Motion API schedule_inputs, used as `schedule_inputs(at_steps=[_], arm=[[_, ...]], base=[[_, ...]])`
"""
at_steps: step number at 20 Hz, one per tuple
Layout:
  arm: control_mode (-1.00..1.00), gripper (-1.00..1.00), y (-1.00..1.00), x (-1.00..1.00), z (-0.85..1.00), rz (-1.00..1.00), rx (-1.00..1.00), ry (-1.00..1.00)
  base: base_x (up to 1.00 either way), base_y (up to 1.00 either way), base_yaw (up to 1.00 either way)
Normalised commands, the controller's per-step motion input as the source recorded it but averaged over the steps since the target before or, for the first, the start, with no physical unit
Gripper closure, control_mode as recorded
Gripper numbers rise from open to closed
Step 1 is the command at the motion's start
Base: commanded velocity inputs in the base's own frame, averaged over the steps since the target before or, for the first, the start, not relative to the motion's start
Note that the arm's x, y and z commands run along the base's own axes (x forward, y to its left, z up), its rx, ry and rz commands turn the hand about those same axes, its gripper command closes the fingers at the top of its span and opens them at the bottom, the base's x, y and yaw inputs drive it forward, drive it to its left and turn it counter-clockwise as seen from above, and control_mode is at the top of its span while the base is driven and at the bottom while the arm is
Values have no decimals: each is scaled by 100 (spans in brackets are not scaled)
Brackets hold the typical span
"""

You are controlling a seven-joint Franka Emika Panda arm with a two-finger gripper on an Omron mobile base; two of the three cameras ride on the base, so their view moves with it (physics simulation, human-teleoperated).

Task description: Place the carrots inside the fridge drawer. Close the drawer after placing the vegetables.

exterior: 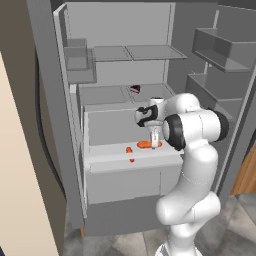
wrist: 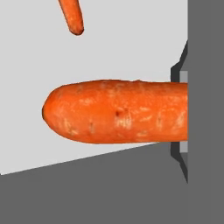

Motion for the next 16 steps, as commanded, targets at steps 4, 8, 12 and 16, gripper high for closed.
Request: schedule_inputs(at_steps=[4,8,12,16], arm=[[-100,100,-46,58,64,20,0,-2],[-100,100,-7,37,-46,14,1,0],[-100,-100,9,-38,-100,9,2,-2],[-100,-100,7,-14,-62,0,5,-6]], base=[[0,0,0],[0,0,0],[0,0,0],[0,0,0]])
